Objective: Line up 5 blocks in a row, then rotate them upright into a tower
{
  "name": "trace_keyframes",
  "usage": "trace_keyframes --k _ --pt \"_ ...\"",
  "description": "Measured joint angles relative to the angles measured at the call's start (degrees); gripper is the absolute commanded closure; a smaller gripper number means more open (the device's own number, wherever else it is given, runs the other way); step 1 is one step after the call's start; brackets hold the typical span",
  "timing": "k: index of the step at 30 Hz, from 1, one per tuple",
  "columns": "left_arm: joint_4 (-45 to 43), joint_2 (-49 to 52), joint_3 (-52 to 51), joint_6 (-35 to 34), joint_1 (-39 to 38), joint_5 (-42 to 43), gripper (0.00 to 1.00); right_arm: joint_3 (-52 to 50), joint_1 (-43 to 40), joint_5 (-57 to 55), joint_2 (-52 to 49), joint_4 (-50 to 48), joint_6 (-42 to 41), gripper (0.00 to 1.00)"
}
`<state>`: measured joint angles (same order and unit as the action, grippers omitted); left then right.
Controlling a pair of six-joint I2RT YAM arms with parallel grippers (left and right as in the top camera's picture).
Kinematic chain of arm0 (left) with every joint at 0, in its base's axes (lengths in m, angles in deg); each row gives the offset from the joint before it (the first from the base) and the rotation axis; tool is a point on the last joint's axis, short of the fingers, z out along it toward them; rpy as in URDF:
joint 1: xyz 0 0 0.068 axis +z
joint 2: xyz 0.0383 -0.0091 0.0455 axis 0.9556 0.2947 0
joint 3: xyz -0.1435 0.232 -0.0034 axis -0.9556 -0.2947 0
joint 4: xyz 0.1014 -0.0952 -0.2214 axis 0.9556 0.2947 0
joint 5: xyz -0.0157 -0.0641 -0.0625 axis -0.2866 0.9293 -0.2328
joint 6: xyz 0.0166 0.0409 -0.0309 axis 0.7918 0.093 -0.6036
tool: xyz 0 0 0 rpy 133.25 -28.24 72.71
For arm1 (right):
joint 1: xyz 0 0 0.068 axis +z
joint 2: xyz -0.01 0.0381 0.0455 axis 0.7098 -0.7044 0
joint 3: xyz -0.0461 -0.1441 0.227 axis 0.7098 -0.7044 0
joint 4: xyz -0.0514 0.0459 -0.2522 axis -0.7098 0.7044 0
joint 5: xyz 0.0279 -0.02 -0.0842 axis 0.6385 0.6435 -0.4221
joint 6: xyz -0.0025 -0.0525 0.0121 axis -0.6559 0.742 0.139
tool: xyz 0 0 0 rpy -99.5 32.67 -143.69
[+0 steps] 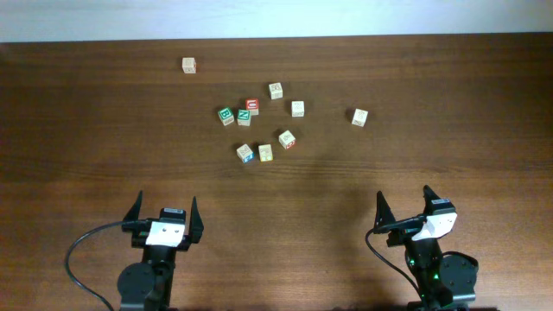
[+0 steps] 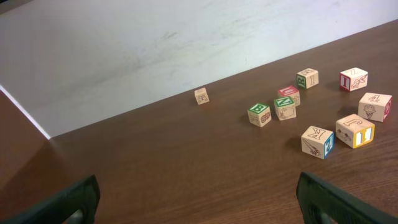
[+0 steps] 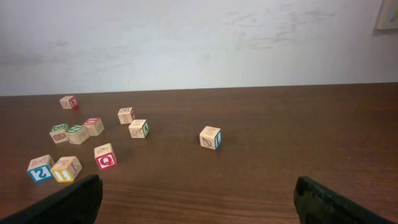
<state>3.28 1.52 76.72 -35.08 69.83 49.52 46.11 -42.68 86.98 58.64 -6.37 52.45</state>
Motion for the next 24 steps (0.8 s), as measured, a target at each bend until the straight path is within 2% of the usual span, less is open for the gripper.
trace_keyframes --k 10,17,24 --pt "0.02 0.00 0.00 -0.02 0.00 0.20 0.01 0.00 0.00 0.02 0.00 -0.07 -0.22 0.02" --pt "-2.25 0.02 0.00 -0.09 0.00 3.23 0.01 0.00 0.00 0.02 0.00 -0.11 -0.22 0.02" --pt "-5.09 0.24 0.33 -4.44 0.00 5.18 0.01 0.22 0.00 0.02 -0.02 -0.17 -0.20 0.02"
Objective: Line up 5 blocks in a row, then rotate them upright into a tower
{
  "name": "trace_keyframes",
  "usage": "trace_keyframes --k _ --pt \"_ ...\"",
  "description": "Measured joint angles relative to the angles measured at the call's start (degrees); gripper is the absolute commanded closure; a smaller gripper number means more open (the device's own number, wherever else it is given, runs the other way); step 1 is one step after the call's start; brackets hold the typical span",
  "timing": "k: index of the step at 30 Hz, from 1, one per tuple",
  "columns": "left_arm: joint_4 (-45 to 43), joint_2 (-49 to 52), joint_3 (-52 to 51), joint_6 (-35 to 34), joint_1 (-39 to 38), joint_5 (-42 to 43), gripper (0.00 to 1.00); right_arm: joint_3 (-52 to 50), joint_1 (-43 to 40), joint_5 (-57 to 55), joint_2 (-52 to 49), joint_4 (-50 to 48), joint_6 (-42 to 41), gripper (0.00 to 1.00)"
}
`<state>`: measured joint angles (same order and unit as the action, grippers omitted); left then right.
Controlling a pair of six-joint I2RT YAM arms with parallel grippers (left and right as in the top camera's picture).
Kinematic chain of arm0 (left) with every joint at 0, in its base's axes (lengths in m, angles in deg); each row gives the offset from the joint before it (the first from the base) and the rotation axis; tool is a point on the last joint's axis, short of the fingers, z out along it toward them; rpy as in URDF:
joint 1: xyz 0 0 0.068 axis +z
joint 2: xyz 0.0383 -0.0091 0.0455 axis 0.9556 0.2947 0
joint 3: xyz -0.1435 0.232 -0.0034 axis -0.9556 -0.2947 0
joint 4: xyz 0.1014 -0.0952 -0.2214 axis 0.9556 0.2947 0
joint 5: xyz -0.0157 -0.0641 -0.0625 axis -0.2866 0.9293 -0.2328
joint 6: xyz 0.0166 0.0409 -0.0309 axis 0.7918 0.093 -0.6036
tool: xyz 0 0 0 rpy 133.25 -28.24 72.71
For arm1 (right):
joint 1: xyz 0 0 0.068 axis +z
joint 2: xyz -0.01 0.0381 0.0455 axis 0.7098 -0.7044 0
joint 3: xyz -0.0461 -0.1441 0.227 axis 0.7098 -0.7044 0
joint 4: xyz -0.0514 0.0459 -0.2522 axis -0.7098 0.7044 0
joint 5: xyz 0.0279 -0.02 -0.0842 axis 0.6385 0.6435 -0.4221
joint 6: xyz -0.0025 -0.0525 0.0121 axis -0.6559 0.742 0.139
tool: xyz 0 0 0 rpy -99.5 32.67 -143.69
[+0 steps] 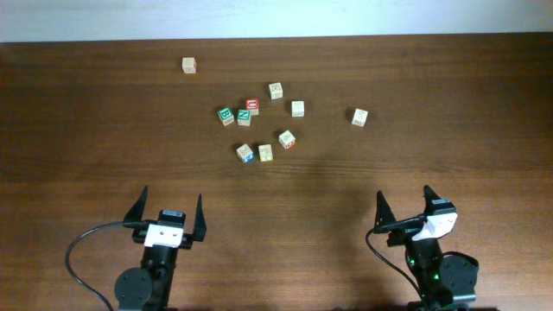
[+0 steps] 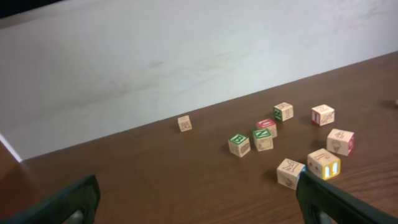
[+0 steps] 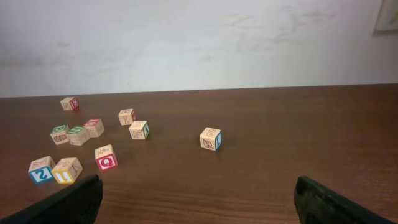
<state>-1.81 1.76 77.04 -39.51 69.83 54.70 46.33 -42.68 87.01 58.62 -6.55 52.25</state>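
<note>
Several wooden letter blocks lie at the table's far middle. A cluster holds two green blocks [image 1: 226,115] [image 1: 244,116], a red block [image 1: 252,105], a blue-edged block [image 1: 246,153] and a yellow-edged block [image 1: 265,153]. One lone block [image 1: 189,65] sits far left and another [image 1: 359,116] lies off to the right. My left gripper [image 1: 171,206] stands open at the near left, well short of the cluster [image 2: 261,138]. My right gripper [image 1: 404,203] is open at the near right, and the red Q block [image 3: 105,157] lies ahead of it to the left. Nothing is between either pair of fingers.
The brown wooden table [image 1: 449,69] ends at a white wall [image 3: 199,37] behind the blocks. Black cables trail from both arm bases at the near edge. A light patch shows at the wall's top right corner [image 3: 388,15].
My left gripper has shifted slightly to the right, and its view now shows the blocks lower and further left. The right gripper and all the blocks have stayed where they were.
</note>
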Motion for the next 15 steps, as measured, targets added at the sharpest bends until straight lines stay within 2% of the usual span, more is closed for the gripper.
trace_keyframes --k 7,15 --pt "3.45 8.63 10.05 -1.33 0.00 1.11 0.01 5.29 0.00 2.86 -0.50 -0.04 -0.02 0.02" --pt "14.51 31.10 32.96 -1.51 0.00 2.14 0.01 15.06 0.00 7.61 -10.45 0.24 -0.04 0.02"
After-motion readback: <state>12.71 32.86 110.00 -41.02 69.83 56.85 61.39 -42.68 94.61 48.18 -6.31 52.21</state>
